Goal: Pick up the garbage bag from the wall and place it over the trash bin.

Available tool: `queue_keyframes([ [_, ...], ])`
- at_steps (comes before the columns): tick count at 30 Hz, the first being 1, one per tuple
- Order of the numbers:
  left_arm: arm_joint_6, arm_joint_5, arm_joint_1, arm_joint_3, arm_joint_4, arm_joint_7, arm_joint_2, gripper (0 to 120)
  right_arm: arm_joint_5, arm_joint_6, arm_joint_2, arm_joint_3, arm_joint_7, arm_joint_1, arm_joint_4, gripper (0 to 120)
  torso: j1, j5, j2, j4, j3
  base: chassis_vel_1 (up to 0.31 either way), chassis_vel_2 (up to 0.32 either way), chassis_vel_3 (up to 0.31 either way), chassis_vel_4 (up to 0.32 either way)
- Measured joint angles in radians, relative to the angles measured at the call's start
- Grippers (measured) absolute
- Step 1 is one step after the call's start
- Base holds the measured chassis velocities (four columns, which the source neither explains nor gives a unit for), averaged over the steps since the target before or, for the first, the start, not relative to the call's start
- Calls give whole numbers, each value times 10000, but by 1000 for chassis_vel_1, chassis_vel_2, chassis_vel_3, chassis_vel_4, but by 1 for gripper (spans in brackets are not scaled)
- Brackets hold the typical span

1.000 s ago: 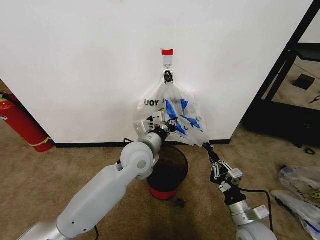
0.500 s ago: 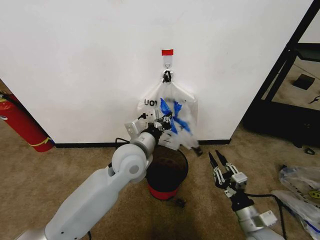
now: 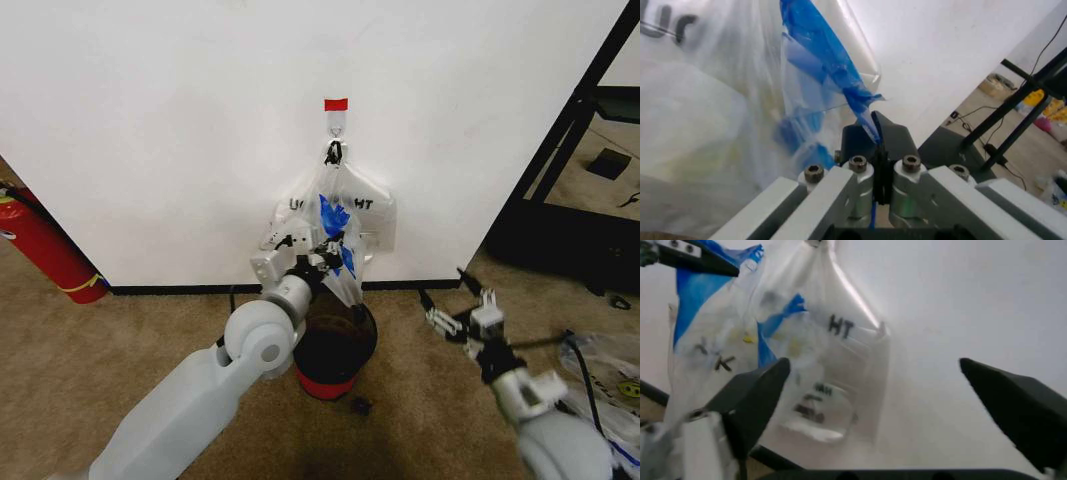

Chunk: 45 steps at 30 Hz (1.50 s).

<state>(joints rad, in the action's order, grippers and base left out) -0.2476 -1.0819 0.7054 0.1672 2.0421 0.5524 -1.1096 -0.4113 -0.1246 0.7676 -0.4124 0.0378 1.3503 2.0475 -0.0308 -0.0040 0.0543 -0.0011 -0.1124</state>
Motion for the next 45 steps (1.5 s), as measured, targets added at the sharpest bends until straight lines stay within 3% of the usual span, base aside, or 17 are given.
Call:
queue_keyframes([
  [3,-2,0,-15,-14,-60,-2,33,0,-639,164,-735,1553,-258,-1898,-705,100,0,-1,0,5,-1,0,0,0,0],
  [6,-3,0,-15,-31,-71,-4,38,0,-717,187,-931,2382,-430,-2810,-1093,100,0,-2,0,6,-1,0,0,0,0],
  [8,-4,0,3,-57,-78,-5,41,0,-682,239,-1030,3582,-598,-4054,-1696,100,0,-1,0,-1,-1,0,0,0,0],
  [11,-6,0,45,-61,-78,-6,16,0,-350,246,-909,4633,-672,-5137,-2247,100,-1,-1,-1,0,-1,0,0,0,0],
  [13,-6,0,51,-62,-77,-6,9,0,-316,246,-890,4715,-675,-5223,-2292,100,-1,-1,-1,1,-1,0,0,0,0],
  [16,-6,26,119,-71,-59,-6,-51,0,185,296,-427,5896,-749,-6468,-2961,100,-1,-3,0,1,0,0,0,0,0],
  [20,-6,15,226,-60,-16,8,-59,0,704,296,45,6607,-754,-7221,-3690,100,-1,-2,-1,0,0,0,0,0,0],
  [27,-6,43,292,-57,74,8,-42,0,988,273,491,6971,-788,-7575,-4316,93,-1,-3,-1,-2,1,0,0,0,0],
  [34,-9,-2,301,-80,157,17,41,0,1342,232,1245,7009,-738,-7584,-4691,65,-1,0,-1,3,1,0,0,0,0],
  [38,-12,5,363,-88,209,24,56,0,1359,237,1244,6991,-651,-7548,-4667,53,0,-2,-1,-1,1,0,0,0,0],
  [41,-12,27,430,-106,227,25,118,0,1305,245,1233,6811,-552,-7332,-4591,39,0,-2,-1,0,1,0,0,0,0],
  [45,-13,69,439,-107,224,23,139,0,1244,264,1180,6716,-491,-7203,-4459,30,0,-1,-1,0,1,0,0,0,0],
])
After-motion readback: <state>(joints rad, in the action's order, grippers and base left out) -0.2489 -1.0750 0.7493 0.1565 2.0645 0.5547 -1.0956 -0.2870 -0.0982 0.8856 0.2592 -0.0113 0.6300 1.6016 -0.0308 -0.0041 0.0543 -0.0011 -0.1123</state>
